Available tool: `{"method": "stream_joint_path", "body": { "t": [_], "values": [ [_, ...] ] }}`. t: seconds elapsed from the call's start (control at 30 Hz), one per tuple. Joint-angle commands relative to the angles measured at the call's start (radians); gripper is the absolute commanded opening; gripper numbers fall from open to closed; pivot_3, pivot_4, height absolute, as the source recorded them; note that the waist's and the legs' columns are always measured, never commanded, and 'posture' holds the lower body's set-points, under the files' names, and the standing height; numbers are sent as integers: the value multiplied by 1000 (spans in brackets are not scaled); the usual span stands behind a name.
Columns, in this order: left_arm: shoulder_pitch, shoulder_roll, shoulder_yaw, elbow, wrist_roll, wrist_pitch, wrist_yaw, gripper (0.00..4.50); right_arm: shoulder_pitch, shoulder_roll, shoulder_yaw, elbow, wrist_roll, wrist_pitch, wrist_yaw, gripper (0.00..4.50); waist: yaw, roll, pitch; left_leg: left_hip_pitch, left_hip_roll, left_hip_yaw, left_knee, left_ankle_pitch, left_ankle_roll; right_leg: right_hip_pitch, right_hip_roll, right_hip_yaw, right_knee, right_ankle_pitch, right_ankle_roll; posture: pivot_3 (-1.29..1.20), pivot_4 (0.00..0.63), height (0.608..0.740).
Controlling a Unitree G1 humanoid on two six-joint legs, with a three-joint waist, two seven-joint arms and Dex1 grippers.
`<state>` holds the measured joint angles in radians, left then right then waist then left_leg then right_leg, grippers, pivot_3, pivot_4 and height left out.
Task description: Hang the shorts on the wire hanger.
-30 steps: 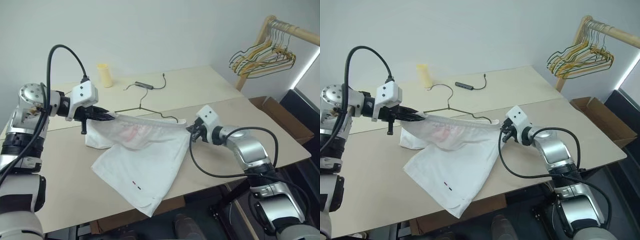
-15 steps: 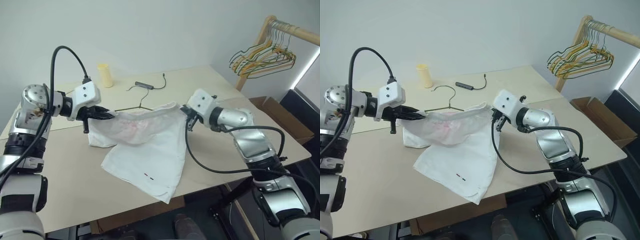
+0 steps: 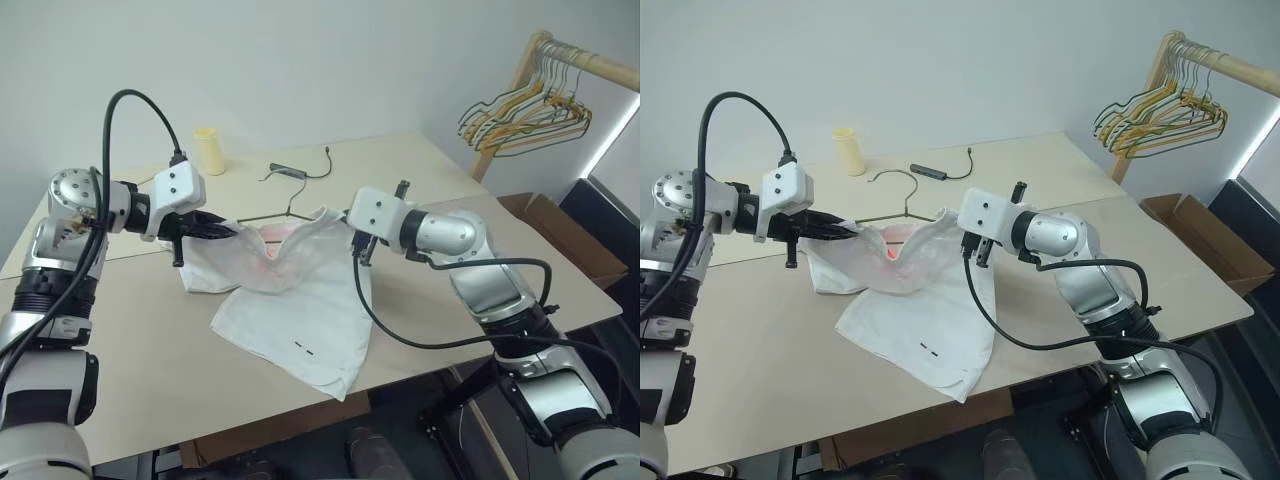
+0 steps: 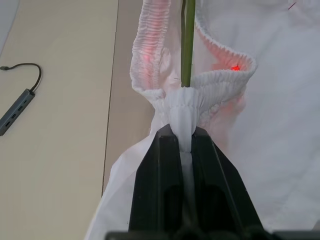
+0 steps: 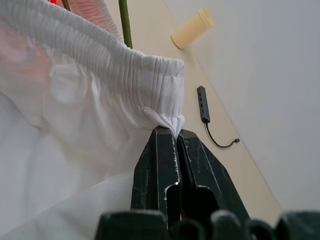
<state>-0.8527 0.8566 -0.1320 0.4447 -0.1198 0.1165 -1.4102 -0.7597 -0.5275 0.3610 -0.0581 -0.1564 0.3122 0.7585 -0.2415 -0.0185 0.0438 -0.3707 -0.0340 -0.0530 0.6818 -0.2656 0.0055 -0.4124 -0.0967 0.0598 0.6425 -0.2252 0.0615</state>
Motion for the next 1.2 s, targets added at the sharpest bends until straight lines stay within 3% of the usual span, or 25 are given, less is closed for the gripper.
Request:
{"method": "stream_joint_path", "body": {
  "t": [0.03, 0.27, 0.5, 0.87, 0.97, 1.2],
  "values": [
    [-13, 9, 39, -27, -19, -2, 9, 0, 0, 0, -13, -54, 28, -23, 49, 716, 0, 0, 0, 0, 0, 0, 0, 0, 0, 0, 0, 0, 0, 0, 0, -198, 0, 740],
    [4, 22, 57, -53, -78, 2, -70, 0, 11, 0, -40, -17, 70, -25, 93, 3144, -1, 0, 0, 0, 0, 0, 0, 0, 0, 0, 0, 0, 0, 0, 0, -200, 0, 740],
    [33, 38, 62, -87, -97, 18, -105, 0, 3, 9, -82, 33, 91, -19, 87, 3144, -1, 0, 0, 0, 0, 0, 0, 0, 0, 0, 0, 0, 0, 0, 0, -197, 0, 740],
    [30, 20, 73, -97, -142, 12, -143, 0, -36, -48, -114, 37, 315, 118, 369, 3144, -3, 0, 0, 0, 0, 0, 0, 0, 0, 0, 0, 0, 0, 0, 0, -199, 0, 740],
    [37, 20, 75, -113, -168, 22, -168, 0, -49, -48, -105, 45, 333, 157, 391, 2570, -2, 0, 0, 1, 0, 0, 0, 0, 0, 0, 0, 0, 0, 0, 0, -199, 0, 740],
    [51, 17, 66, -128, -175, 24, -167, 0, -57, -44, -91, 25, 345, 188, 413, 134, 1, 0, 0, 0, 0, 0, 0, 0, 0, 0, 0, 0, 0, 0, 0, -197, 0, 740]
  ]
}}
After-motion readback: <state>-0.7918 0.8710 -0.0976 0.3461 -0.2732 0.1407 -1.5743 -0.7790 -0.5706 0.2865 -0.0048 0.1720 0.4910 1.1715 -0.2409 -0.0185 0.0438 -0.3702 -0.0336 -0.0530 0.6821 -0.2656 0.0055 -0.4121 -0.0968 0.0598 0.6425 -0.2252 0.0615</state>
